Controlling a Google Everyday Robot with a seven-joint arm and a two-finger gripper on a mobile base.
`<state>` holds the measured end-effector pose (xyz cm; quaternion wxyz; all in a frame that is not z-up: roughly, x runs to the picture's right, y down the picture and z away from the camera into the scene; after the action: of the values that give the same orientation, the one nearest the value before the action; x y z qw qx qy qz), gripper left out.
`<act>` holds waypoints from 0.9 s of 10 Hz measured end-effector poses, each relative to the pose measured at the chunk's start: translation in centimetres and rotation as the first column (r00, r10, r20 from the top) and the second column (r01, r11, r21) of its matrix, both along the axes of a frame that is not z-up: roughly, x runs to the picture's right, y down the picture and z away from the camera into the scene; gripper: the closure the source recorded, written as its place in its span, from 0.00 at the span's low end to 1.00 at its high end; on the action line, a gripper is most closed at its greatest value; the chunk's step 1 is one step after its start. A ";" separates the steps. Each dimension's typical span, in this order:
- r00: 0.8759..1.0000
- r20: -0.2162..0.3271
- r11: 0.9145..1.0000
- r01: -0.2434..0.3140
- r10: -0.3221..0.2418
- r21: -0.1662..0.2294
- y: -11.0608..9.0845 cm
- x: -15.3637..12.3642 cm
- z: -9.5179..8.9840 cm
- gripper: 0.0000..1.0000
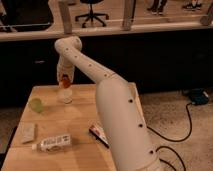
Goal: Place apple in paper cup
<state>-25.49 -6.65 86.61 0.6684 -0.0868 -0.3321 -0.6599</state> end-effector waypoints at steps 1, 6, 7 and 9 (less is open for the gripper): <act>1.000 0.002 1.000 0.001 -0.001 -0.002 0.0 -0.2 0.0 0.47; 1.000 0.008 1.000 0.004 -0.003 -0.010 0.0 -0.5 -0.1 0.41; 1.000 0.009 1.000 0.005 -0.004 -0.011 0.0 -0.7 -0.1 0.40; 1.000 0.005 1.000 0.005 -0.005 -0.008 -0.3 -0.4 0.0 0.27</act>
<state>-25.91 -6.92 86.58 0.6655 -0.0888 -0.3364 -0.6604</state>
